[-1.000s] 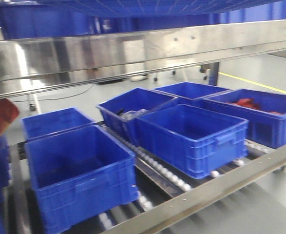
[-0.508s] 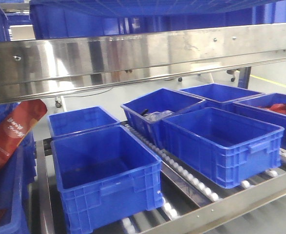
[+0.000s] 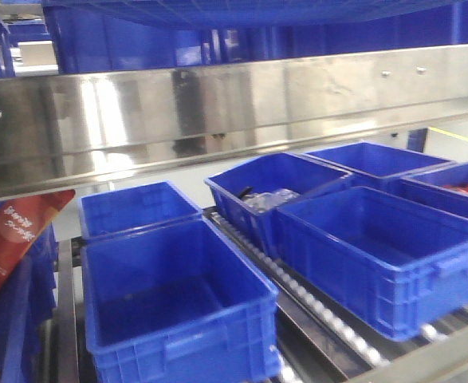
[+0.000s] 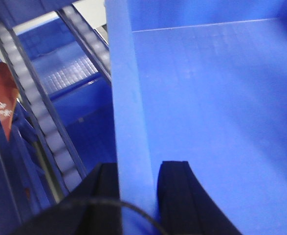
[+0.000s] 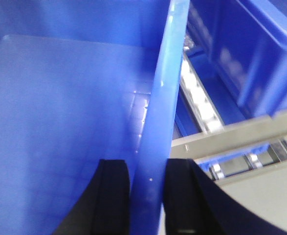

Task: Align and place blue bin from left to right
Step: 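Approach the second rack's upper shelf holding the bin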

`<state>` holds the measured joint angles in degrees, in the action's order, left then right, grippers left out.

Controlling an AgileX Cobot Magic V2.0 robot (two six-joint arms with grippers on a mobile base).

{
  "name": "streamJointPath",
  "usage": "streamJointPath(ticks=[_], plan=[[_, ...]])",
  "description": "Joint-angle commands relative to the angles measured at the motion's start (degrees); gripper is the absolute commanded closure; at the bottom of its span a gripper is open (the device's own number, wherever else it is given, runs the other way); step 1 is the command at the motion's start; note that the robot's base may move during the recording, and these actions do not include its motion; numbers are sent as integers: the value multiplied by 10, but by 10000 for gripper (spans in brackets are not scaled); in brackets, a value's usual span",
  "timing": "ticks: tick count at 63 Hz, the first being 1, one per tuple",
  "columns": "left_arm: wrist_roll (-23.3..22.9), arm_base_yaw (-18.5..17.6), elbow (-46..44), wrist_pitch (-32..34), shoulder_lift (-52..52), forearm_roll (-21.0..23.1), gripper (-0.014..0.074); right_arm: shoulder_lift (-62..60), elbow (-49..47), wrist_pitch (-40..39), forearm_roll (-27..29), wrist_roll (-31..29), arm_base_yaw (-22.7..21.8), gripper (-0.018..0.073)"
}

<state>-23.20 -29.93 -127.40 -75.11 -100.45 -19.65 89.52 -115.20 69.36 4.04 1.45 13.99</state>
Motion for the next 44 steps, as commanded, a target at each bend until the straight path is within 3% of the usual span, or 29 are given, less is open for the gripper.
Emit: streamJointPath(ticks=[1, 44], plan=[[6, 0, -8, 52, 13, -28, 613, -15, -12, -47, -2, -20, -2, 637], [6, 0, -8, 52, 13, -28, 613, -15, -12, -47, -2, -20, -2, 637]])
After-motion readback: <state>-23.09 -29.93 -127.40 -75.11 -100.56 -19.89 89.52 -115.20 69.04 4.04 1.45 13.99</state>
